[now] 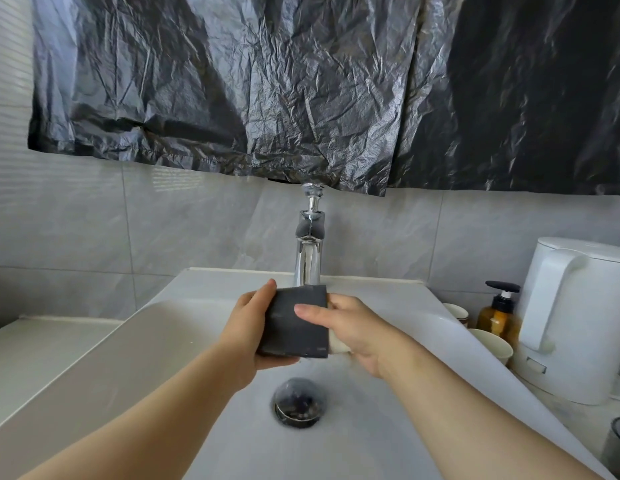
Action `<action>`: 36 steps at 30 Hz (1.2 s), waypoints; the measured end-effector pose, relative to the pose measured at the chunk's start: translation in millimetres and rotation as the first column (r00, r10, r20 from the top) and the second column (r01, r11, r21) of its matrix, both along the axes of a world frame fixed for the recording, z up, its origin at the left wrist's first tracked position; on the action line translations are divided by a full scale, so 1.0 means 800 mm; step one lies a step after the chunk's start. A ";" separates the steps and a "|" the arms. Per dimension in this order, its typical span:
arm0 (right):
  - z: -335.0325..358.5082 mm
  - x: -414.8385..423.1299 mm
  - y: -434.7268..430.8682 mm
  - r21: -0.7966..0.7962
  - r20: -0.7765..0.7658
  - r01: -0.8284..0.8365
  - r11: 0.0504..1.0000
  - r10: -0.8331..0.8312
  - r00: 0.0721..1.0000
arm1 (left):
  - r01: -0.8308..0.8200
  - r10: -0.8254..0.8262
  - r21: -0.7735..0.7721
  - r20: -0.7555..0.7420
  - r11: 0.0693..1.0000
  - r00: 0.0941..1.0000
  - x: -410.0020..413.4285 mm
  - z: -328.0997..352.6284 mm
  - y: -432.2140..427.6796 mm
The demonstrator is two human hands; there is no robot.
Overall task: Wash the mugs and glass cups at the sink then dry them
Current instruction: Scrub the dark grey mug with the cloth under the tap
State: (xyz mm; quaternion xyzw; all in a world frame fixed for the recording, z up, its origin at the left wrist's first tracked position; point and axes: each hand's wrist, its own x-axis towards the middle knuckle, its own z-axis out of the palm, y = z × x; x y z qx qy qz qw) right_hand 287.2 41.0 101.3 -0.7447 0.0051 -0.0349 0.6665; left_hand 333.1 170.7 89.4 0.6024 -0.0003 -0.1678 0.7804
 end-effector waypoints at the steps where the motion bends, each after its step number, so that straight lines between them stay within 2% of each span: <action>1: -0.002 0.002 0.005 0.013 0.009 0.002 1.000 -0.002 1.000 | 0.006 -0.009 -0.034 -0.074 0.999 0.997 -0.002 0.000 -0.001; 4: 0.001 0.006 0.019 -0.043 0.071 0.103 0.994 -0.100 0.992 | 0.009 -0.030 -0.103 -0.204 0.995 0.979 -0.005 0.002 -0.004; 8: 0.007 0.011 0.005 0.006 0.126 0.441 0.898 -0.438 0.890 | -0.010 -0.018 -0.097 -0.287 0.995 0.958 -0.003 0.001 0.003; 10: 0.000 0.012 -0.019 -0.237 0.198 0.570 0.786 -0.536 0.821 | -0.022 -0.015 -0.108 -0.327 0.994 0.945 -0.001 -0.002 0.009; 11: -0.004 0.010 -0.030 -0.386 0.223 0.577 0.719 -0.534 0.815 | -0.026 -0.019 -0.125 -0.349 0.992 0.937 0.001 -0.003 0.011; 12: -0.008 0.007 -0.037 -0.502 0.193 0.530 0.683 -0.509 0.839 | -0.021 -0.034 -0.145 -0.368 0.989 0.929 0.004 -0.005 0.014; 13: -0.013 0.005 -0.041 -0.551 0.121 0.436 0.711 -0.449 0.885 | -0.001 -0.064 -0.166 -0.384 0.986 0.921 0.007 -0.007 0.015; 15: -0.018 0.004 -0.040 -0.514 -0.025 0.195 0.836 -0.242 0.970 | 0.074 -0.153 -0.202 -0.408 0.977 0.900 0.009 -0.007 0.014; 16: -0.017 0.004 -0.036 -0.470 -0.051 0.121 0.875 -0.163 0.985 | 0.120 -0.201 -0.215 -0.413 0.969 0.888 0.010 -0.007 0.013; 19: -0.014 0.006 -0.031 -0.421 -0.037 0.117 0.899 -0.147 0.988 | 0.220 -0.290 -0.205 -0.431 0.954 0.854 0.012 -0.007 0.015; 23: -0.015 0.005 -0.041 -0.429 -0.086 0.126 0.894 -0.179 0.980 | 0.300 -0.278 -0.017 -0.428 0.954 0.860 0.011 -0.010 0.016; 26: -0.011 0.002 -0.044 -0.411 -0.107 0.174 0.895 -0.237 0.966 | 0.233 -0.206 0.070 -0.275 0.970 0.939 0.010 -0.011 0.009; 28: -0.008 0.001 -0.048 -0.426 -0.120 0.183 0.886 -0.256 0.959 | 0.270 -0.264 0.010 -0.183 0.963 0.947 0.008 -0.010 0.007; 29: -0.006 0.000 -0.050 -0.442 -0.131 0.174 0.880 -0.255 0.958 | 0.324 -0.317 0.045 -0.120 0.945 0.941 0.007 -0.012 0.008; 31: 0.001 -0.004 -0.052 -0.465 -0.140 0.162 0.871 -0.252 0.957 | 0.394 -0.421 0.234 0.078 0.889 0.904 0.003 -0.018 0.006; 32: 0.005 -0.007 -0.053 -0.472 -0.135 0.164 0.866 -0.255 0.958 | 0.375 -0.437 0.301 0.174 0.877 0.882 0.002 -0.021 0.004; 34: 0.013 -0.011 -0.055 -0.469 -0.121 0.170 0.866 -0.254 0.959 | 0.313 -0.395 0.287 0.297 0.905 0.870 -0.001 -0.024 -0.001; 36: 0.015 -0.012 -0.056 -0.454 -0.107 0.185 0.871 -0.259 0.960 | 0.262 -0.322 0.211 0.340 0.942 0.884 -0.002 -0.026 -0.006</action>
